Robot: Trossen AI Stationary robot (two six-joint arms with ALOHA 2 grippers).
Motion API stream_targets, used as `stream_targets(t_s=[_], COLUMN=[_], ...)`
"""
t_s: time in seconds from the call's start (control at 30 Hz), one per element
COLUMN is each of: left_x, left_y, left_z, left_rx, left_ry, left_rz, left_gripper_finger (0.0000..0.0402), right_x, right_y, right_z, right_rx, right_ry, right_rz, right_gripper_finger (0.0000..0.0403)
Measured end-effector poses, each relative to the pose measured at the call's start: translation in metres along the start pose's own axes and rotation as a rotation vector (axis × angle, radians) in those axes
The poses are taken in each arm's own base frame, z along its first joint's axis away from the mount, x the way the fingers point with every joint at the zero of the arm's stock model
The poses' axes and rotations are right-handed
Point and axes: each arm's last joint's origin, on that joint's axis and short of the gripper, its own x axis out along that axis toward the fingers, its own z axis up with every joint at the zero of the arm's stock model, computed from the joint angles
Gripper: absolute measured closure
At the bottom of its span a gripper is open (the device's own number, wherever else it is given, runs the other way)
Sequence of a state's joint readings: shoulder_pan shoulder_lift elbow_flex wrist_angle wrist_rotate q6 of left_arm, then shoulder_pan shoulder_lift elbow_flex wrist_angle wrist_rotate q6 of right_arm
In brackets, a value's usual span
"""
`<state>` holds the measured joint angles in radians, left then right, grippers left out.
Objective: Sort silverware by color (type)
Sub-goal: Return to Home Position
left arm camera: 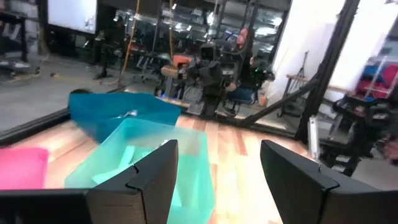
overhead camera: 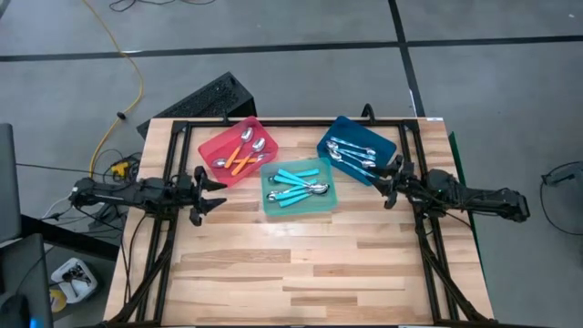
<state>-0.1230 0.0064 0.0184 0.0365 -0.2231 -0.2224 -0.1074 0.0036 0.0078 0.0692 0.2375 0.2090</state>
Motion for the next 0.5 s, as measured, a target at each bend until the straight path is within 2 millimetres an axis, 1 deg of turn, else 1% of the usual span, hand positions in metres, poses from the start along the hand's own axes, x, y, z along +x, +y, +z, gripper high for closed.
stream_targets(t_s=[0.1,0.27,0.5], left_x=[0.0001,0.0003,0.0004], left_y=[-0.0007,-0.0015,-0.0014], left_z=[0.0003,-0.0011,-0.0011], left_rx=[0.01,0.015,0.047], left_ry=[-0.02,0.0,-0.002], left_rz=[-0.024,-0.059,-0.054], left_gripper_finger=[0.0187,0.0187,0.0187], right_x=[0.0,0.0,0.0], right_y=[0.0,0.0,0.0001], right_z=[-0.0002,-0.0005,-0.0008], right_rx=[0.0,-0.001,-0.054], right_ry=[0.002,0.004,0.006], right_rz=[0.0,0.002,0.004], right_gripper_finger=[0.0214,0.0214,0.0214])
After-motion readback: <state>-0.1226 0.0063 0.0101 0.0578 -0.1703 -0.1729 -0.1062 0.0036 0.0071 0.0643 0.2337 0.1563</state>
